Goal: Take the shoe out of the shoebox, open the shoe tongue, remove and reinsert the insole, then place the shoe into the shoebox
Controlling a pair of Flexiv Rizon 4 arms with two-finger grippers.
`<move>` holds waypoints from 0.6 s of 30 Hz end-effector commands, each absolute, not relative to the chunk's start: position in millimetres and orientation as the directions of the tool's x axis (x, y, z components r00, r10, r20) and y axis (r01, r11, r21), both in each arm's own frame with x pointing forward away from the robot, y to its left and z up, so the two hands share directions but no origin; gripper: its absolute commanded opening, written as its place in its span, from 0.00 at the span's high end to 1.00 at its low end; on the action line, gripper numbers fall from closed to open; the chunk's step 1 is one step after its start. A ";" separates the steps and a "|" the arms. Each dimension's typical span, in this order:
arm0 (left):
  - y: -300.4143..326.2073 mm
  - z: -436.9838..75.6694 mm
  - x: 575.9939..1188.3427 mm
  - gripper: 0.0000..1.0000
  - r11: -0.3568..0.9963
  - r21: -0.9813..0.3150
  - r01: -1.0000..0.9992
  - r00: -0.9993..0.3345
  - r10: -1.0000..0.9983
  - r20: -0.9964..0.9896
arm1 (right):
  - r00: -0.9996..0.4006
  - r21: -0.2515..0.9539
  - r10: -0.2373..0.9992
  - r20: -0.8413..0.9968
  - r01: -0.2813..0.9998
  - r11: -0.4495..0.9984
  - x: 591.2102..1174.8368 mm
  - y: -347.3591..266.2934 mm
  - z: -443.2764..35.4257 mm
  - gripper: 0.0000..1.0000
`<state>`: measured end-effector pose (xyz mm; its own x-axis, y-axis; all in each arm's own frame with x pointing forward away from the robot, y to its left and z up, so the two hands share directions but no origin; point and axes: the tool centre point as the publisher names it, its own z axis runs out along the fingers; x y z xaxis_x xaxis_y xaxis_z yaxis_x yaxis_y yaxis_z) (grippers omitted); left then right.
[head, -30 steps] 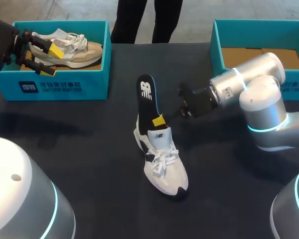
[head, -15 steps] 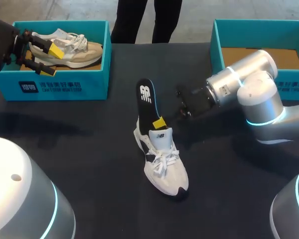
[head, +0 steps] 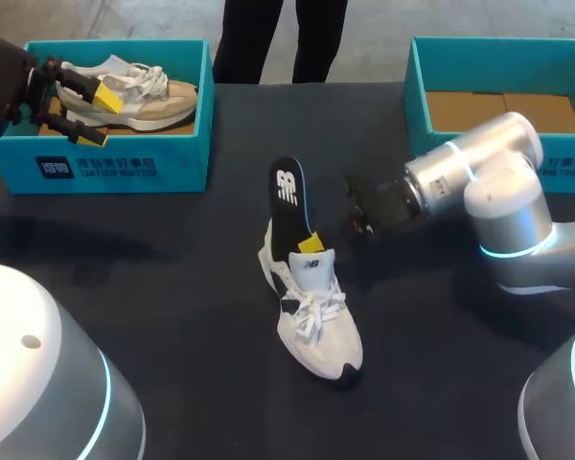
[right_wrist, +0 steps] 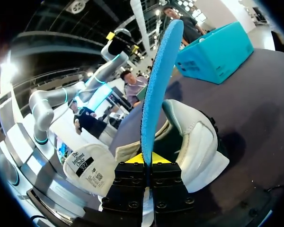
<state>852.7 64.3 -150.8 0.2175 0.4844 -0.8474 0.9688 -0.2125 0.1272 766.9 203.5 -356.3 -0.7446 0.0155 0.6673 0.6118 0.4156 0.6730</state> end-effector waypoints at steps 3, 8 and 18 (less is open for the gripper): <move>64.2 -151.3 852.6 0.00 -0.212 0.129 0.969 0.219 0.484 -0.847 | -0.738 0.658 0.041 0.674 0.624 0.422 754.0 207.2 -357.8 1.00; 64.2 -151.3 852.6 0.00 -0.212 0.129 0.969 0.219 0.484 -0.847 | -0.719 0.633 0.061 0.692 0.645 0.427 749.2 207.9 -359.7 1.00; 64.2 -151.3 852.6 0.00 -0.212 0.129 0.969 0.219 0.484 -0.847 | -0.712 0.634 0.068 0.699 0.660 0.402 742.8 201.4 -357.1 1.00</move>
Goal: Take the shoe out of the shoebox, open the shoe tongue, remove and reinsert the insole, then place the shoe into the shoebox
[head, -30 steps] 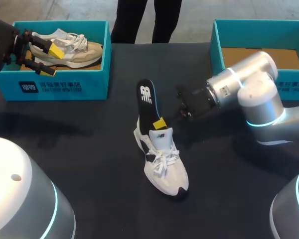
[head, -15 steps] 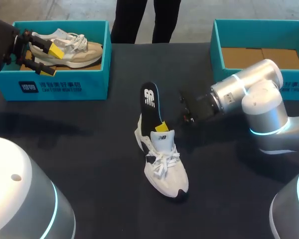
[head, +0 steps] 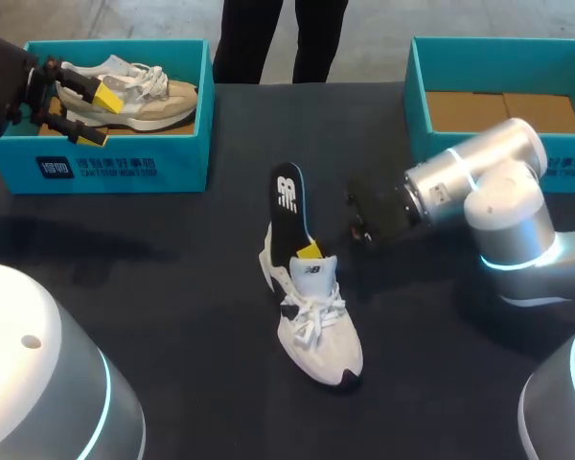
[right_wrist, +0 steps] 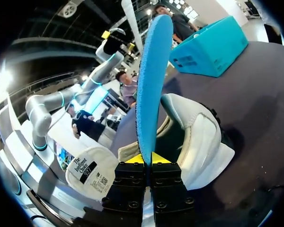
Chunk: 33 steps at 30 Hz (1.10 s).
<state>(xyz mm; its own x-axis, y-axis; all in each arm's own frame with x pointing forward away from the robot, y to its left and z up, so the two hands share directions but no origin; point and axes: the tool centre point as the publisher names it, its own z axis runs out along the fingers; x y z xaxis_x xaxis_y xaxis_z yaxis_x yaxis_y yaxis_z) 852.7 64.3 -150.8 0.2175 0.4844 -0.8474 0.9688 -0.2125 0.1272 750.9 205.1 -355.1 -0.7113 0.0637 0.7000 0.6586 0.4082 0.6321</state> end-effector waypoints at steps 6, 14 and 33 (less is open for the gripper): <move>64.2 -151.3 852.6 0.00 -0.212 0.129 0.969 0.219 0.484 -0.847 | -0.714 0.644 0.053 0.698 0.659 0.388 750.0 205.2 -355.8 0.60; 64.2 -151.3 852.6 0.00 -0.212 0.129 0.969 0.219 0.484 -0.847 | -0.745 0.679 0.066 0.663 0.637 0.366 767.0 211.4 -344.9 0.00; 64.2 -151.3 852.6 0.00 -0.212 0.129 0.969 0.219 0.484 -0.847 | -0.734 0.644 0.185 0.654 0.668 0.374 782.6 227.5 -337.3 0.79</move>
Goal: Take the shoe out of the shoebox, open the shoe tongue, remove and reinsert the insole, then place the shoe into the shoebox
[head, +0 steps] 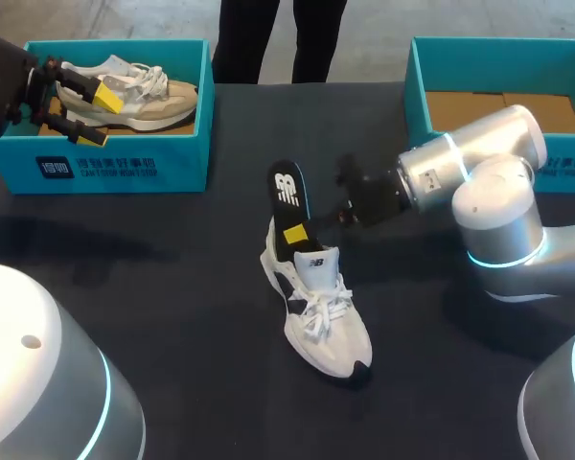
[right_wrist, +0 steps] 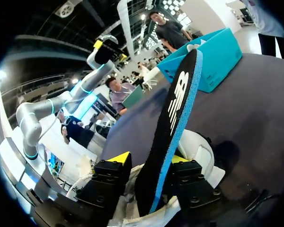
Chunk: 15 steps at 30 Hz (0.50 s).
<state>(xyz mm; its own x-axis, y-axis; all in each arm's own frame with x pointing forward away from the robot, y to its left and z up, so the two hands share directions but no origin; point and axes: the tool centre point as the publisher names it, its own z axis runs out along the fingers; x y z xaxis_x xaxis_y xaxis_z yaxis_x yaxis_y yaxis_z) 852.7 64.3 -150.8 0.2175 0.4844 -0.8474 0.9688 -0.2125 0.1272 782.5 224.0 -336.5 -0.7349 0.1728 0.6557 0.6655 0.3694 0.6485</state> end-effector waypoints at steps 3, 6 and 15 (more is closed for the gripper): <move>64.2 -151.3 852.6 0.00 -0.212 0.129 0.969 0.219 0.484 -0.847 | -0.737 0.644 0.185 0.650 0.664 0.381 782.3 226.7 -337.1 1.00; 64.2 -151.3 852.6 0.00 -0.212 0.129 0.969 0.219 0.484 -0.847 | -0.749 0.648 0.164 0.642 0.644 0.406 781.6 225.6 -336.2 1.00; 64.2 -151.3 852.6 0.00 -0.212 0.129 0.969 0.219 0.484 -0.847 | -0.761 0.648 0.039 0.648 0.577 0.496 781.3 228.4 -334.3 1.00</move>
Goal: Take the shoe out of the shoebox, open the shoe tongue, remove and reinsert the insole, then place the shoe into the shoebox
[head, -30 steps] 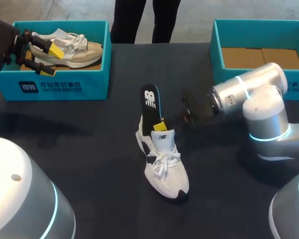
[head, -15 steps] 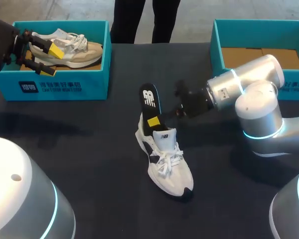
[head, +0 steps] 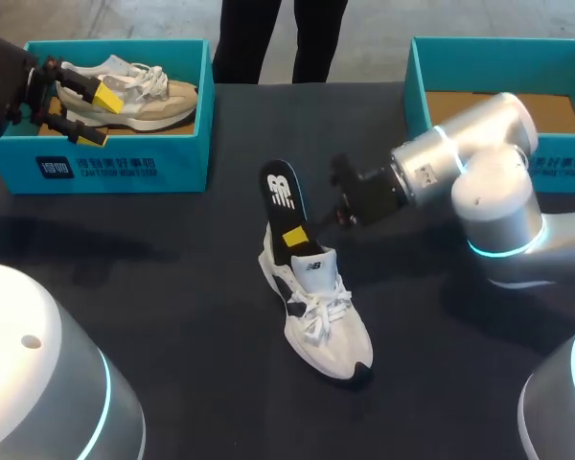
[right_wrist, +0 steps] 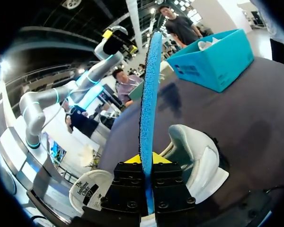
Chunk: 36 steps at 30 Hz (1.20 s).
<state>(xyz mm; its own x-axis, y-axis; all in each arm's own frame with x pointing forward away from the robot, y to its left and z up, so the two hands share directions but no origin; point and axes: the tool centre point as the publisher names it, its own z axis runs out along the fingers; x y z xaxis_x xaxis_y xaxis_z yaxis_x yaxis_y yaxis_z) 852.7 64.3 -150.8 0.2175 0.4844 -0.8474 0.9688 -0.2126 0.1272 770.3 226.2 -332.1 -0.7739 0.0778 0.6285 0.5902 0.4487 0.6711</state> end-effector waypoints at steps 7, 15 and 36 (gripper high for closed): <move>64.2 -151.3 852.6 0.00 -0.212 0.129 0.969 0.219 0.484 -0.847 | -0.748 0.629 0.033 0.663 0.581 0.516 784.1 228.7 -341.8 1.00; 64.2 -151.3 852.6 0.00 -0.212 0.129 0.969 0.219 0.484 -0.847 | -0.739 0.627 0.026 0.674 0.589 0.510 777.7 220.9 -352.9 1.00; 64.2 -151.3 852.6 0.00 -0.212 0.129 0.969 0.219 0.484 -0.847 | -0.695 0.580 0.006 0.719 0.605 0.546 755.5 214.1 -365.2 1.00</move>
